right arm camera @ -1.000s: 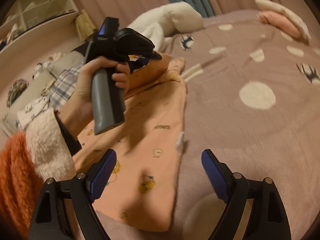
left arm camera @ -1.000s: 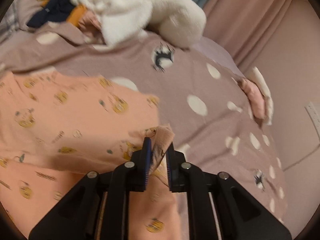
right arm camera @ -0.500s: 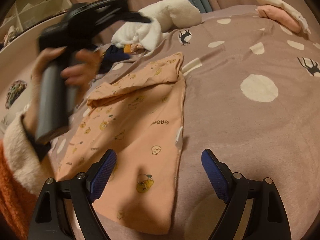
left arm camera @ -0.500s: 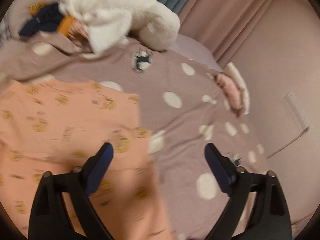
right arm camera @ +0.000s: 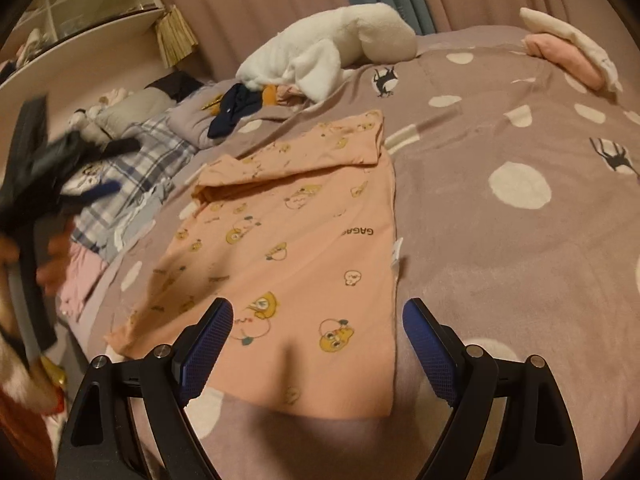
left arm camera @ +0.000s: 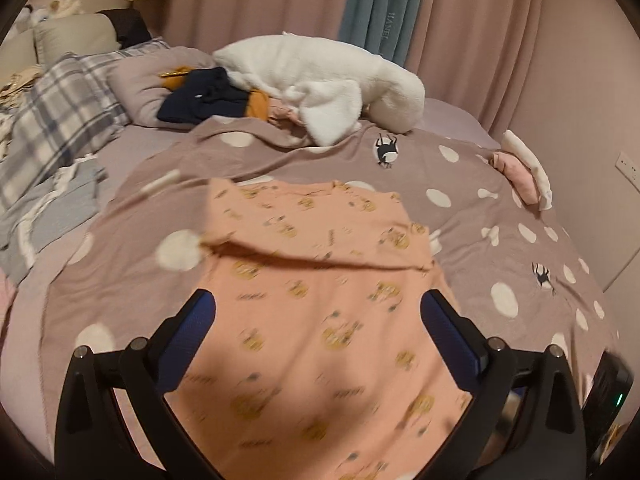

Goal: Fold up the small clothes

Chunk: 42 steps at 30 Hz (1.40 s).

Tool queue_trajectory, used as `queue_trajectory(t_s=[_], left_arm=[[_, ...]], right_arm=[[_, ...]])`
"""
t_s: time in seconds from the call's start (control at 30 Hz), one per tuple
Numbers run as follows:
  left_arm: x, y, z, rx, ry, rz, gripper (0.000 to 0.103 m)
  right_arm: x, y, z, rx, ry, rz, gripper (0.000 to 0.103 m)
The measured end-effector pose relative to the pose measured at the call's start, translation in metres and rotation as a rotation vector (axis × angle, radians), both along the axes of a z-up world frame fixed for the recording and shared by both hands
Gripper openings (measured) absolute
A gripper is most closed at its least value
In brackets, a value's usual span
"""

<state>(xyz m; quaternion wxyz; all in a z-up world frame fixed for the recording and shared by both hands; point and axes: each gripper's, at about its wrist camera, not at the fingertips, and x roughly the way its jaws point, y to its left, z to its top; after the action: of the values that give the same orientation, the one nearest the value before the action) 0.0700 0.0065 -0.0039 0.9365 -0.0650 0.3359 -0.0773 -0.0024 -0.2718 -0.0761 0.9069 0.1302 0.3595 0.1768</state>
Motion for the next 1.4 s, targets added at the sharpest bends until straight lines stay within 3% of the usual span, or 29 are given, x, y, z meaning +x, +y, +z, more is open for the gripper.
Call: queue_trajectory(t_s=[0.27, 0.43, 0.6, 0.73, 0.83, 1.0, 1.17, 1.23, 1.33, 1.4], left_arm=[[-0.042, 0.039, -0.028, 0.021, 0.057, 0.058, 0.102], [-0.058, 0.055, -0.049, 0.001, 0.091, 0.078, 0.102], [-0.059, 0.071, -0.077, -0.093, 0.19, 0.065, 0.102], [-0.055, 0.092, -0.093, -0.21, 0.271, 0.067, 0.102], [-0.055, 0.107, -0.107, -0.324, 0.34, 0.065, 0.102], [-0.064, 0.113, -0.118, -0.341, 0.391, 0.056, 0.102], [-0.067, 0.118, -0.12, -0.41, 0.406, 0.046, 0.102], [-0.065, 0.117, -0.121, -0.449, 0.43, 0.035, 0.101], [-0.062, 0.113, -0.125, -0.567, 0.497, -0.031, 0.101], [-0.062, 0.112, -0.126, -0.6, 0.509, -0.012, 0.1]], right_arm=[[-0.019, 0.011, -0.003, -0.138, 0.067, -0.025, 0.087], [-0.028, 0.016, 0.001, -0.168, 0.087, -0.023, 0.087], [-0.025, 0.018, -0.001, -0.17, 0.131, -0.022, 0.087], [-0.017, 0.02, -0.013, -0.272, 0.204, -0.076, 0.087], [-0.012, 0.012, -0.018, -0.216, 0.243, -0.074, 0.087], [-0.006, 0.002, -0.029, -0.126, 0.307, -0.091, 0.087], [-0.005, -0.002, -0.033, -0.06, 0.327, -0.095, 0.087], [-0.004, -0.004, -0.033, -0.021, 0.334, -0.099, 0.087], [-0.004, -0.005, -0.032, 0.054, 0.344, -0.071, 0.086], [-0.003, -0.007, -0.032, 0.122, 0.359, -0.058, 0.086]])
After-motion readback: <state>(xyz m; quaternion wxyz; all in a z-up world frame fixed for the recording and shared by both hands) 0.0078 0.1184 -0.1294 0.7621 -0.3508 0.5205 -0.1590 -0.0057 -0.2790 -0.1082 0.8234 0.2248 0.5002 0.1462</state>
